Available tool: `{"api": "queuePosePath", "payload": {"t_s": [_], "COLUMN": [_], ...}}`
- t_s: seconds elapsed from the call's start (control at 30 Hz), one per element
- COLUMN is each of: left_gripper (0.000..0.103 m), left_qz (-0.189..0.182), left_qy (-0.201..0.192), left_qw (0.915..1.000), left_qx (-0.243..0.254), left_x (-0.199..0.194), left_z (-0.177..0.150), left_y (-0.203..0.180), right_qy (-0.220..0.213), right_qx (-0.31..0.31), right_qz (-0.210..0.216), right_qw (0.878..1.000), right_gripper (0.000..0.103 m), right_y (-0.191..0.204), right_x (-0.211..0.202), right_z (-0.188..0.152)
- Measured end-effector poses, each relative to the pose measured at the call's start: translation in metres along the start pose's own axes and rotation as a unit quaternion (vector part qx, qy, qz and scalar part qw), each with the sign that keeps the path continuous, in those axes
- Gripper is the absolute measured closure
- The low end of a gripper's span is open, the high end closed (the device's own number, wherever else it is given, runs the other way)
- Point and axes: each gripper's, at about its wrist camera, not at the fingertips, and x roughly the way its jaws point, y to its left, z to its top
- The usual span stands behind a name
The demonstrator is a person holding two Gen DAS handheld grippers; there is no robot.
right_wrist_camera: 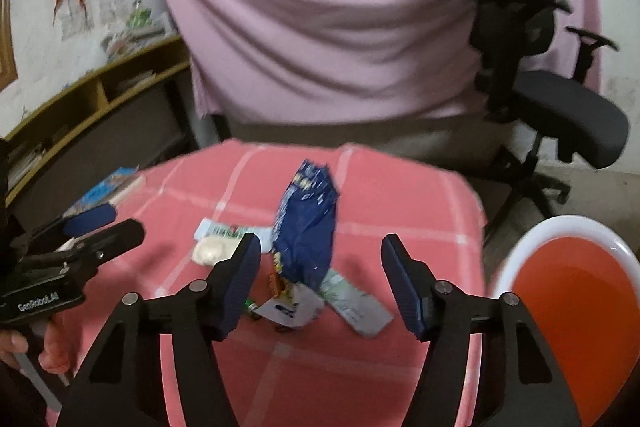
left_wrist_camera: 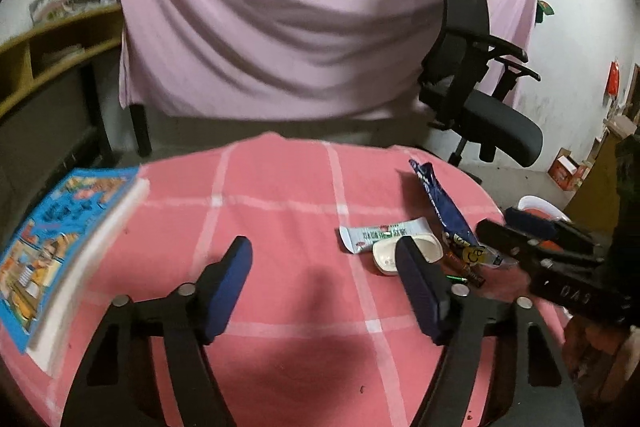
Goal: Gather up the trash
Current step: 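Move left tool toward white double-cup case while right tool grasps blue snack bag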
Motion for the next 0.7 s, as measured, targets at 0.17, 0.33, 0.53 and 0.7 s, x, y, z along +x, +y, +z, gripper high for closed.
{"api": "queuePosePath", "payload": {"t_s": [0.17, 0.33, 0.53, 0.7], "left_gripper": [0.047, 0.047, 0.047, 0.047], "left_qz": [-0.025, -0.036, -0.063, -0.079], "left_qy": [0.03, 0.049, 0.058, 0.067], "left_qw": [0.999, 0.998, 0.9963, 0.9946], "left_qx": [-0.025, -0.019, -0.007, 0.013], "left_x": [0.013, 0.023, 0.026, 0.031], "left_z": [0.003, 0.006, 0.007, 0.009], "left_y": [0.005, 0.0, -0.007, -0.02], "right_qy": [0.039, 0.057, 0.038, 0.026], "right_qx": [0.013, 0.021, 0.023, 0.045], "right_qz": [0.015, 0.025, 0.021, 0.008], "right_qw": [0.999, 0.998, 0.999, 0.999], "right_gripper": [0.045, 0.067, 0.069, 0.069], "right_y": [-0.002, -0.004, -0.006, -0.02], "right_x": [0.017, 0.022, 0.011, 0.003], "right_z": [0.001, -0.001, -0.001, -0.001]}}
